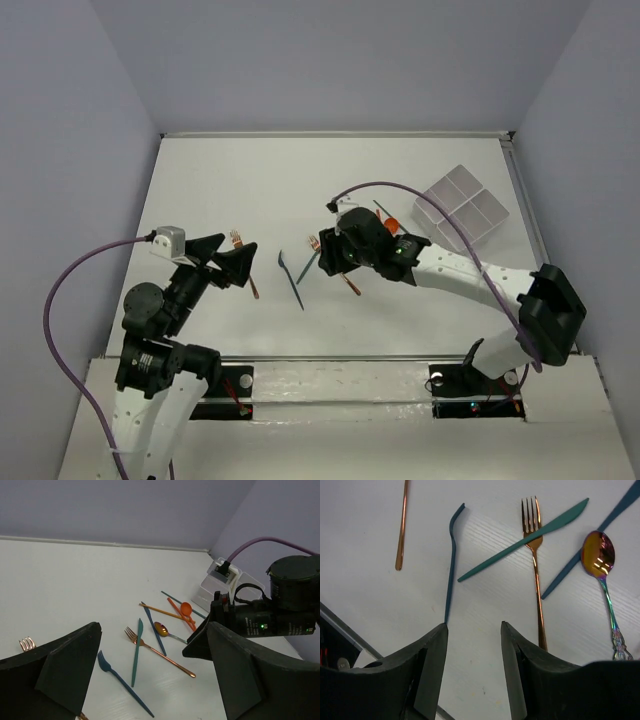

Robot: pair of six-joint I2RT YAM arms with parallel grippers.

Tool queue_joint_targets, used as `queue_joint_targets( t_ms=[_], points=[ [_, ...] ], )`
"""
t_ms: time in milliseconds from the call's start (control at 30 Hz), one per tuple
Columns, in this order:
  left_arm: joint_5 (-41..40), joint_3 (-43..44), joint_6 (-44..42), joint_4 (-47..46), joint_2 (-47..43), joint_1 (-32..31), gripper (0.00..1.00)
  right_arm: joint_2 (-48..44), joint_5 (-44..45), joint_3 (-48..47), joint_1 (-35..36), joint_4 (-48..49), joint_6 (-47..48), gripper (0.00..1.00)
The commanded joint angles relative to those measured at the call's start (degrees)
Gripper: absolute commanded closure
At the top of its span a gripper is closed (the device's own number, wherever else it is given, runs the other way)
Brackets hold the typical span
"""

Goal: Sort the eating utensils into containers

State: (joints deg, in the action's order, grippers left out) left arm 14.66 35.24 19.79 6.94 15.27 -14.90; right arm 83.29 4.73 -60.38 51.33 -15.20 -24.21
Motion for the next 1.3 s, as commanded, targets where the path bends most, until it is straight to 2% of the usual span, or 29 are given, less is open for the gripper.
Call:
queue_joint_targets(
  t_ms=[0, 433, 833, 1000, 1133, 1267],
  points=[
    [-1.99, 1.41, -1.07, -1.05, -1.64, 0.31, 0.01, 4.42, 2.74, -5.8, 2.46, 3.77, 2.58, 0.47],
    [-7.53, 2.2, -0.28, 1.23, -1.91, 1.36, 0.01, 21.81, 1.25, -17.91, 6.06, 3.16, 5.75, 0.48],
    [-8.85, 2.37, -0.1, 1.67, -1.91, 1.36, 0.01, 35.09, 3.88, -29.61, 7.64, -3.78, 7.59, 0.49],
    [-8.42, 2.28, -0.1, 1.5, -1.99, 1.36, 0.01, 39.14, 6.25, -31.81, 8.17, -6.06, 7.86, 0.54],
    [-8.5, 2.28, -0.1, 1.41, -2.0, 1.36, 0.01, 41.78, 7.57, -33.75, 9.23, -7.73, 8.12, 0.62],
    [-8.42, 2.28, -0.1, 1.5, -2.26, 1.36, 0.01, 45.02, 13.27, -37.17, 11.16, -10.72, 7.95, 0.69]
  ],
)
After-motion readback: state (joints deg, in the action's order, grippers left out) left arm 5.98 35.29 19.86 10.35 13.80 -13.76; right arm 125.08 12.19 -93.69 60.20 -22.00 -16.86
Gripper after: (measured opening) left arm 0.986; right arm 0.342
